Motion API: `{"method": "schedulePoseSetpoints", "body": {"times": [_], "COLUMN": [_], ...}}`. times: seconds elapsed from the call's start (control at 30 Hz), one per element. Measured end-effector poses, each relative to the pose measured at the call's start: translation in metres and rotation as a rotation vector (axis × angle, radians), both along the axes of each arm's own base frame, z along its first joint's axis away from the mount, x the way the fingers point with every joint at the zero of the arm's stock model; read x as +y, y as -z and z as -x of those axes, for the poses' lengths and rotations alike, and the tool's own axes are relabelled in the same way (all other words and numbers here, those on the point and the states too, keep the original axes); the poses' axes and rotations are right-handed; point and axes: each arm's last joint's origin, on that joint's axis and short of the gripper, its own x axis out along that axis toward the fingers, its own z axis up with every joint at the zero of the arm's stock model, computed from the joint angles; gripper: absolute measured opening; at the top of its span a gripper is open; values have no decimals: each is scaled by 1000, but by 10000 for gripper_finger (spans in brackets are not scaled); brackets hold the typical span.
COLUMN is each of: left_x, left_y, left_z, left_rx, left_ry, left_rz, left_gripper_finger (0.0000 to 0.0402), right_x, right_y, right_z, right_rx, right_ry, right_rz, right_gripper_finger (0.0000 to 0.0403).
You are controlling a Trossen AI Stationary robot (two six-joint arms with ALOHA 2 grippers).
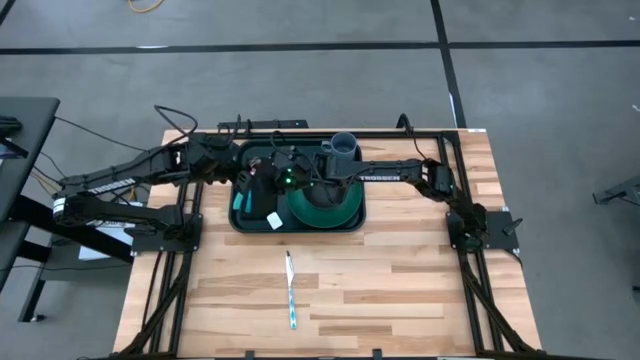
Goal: Set up tray
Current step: Put the blue patterned spoon on the black napkin to the right of the purple fork
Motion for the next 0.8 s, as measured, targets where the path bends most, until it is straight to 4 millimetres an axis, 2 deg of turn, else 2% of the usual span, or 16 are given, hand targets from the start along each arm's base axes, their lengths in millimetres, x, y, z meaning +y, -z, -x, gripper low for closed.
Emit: {"method": "schedulePoseSetpoints", "body": {"times": [0.17, 0.27, 0.4, 0.47, 0.63, 0.8], "left_x": [0, 4, 12, 18, 34, 52], "left_y": [1, 3, 9, 13, 22, 45], "left_z": [1, 0, 0, 2, 4, 9], "left_rx": [13, 32, 79, 102, 34, -60], "left_ry": [-12, -17, -52, -59, -61, -109], "left_rz": [-11, -2, 34, 65, 147, 265], "left_gripper_finger": [2, 1, 1, 1, 0, 0], "right_x": [-5, -7, 1, 8, 23, 37], "right_y": [3, 5, 0, -12, -53, -93], "right_z": [3, 7, 16, 25, 60, 102], "right_rx": [44, 91, 153, 176, 252, 312], "right_ry": [-14, -83, -146, -160, -165, -187], "right_rz": [-42, -105, -106, -65, 102, 194], "right_gripper_finger": [123, 155, 179, 182, 170, 152]}}
